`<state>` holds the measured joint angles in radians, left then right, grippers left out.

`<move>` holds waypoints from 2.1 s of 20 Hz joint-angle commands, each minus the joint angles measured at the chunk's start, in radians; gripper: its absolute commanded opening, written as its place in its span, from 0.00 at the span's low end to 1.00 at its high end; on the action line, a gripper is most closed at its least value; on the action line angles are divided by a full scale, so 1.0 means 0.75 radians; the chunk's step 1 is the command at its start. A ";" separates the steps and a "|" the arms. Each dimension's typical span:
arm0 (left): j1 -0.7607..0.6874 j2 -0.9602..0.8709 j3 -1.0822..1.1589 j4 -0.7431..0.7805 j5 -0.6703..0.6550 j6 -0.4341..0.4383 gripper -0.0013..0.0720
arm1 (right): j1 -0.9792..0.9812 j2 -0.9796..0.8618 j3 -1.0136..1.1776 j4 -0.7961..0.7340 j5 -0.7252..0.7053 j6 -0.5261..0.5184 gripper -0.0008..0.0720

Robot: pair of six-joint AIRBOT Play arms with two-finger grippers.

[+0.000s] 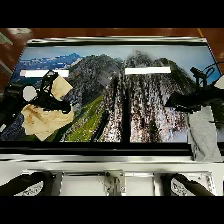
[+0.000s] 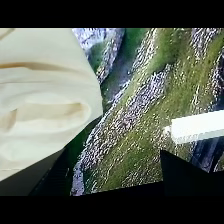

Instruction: Fold the shirts.

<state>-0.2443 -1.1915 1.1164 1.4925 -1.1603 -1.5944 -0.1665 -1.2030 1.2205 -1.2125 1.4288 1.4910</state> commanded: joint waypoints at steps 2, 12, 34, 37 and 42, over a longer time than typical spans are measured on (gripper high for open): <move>0.001 0.001 -0.001 0.001 0.001 0.001 0.98 | 0.002 -0.001 0.001 0.001 0.001 0.001 0.89; 0.001 0.001 -0.001 0.000 0.001 0.000 0.98 | 0.002 -0.002 0.001 0.001 -0.042 0.001 0.89; 0.755 -0.616 0.243 -0.107 0.081 0.161 0.99 | 0.003 -0.002 0.001 0.078 -0.036 0.176 0.89; 0.734 -0.681 0.263 -0.117 0.097 0.161 0.99 | 0.003 -0.002 0.001 0.078 -0.036 0.176 0.89; 0.732 -0.689 0.264 -0.242 0.222 0.155 0.98 | 0.003 -0.002 0.001 0.079 -0.041 0.175 0.89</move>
<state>0.3050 -1.6939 1.3109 1.3754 -1.0382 -1.4807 -0.1646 -1.2037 1.2205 -1.1542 1.4010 1.6203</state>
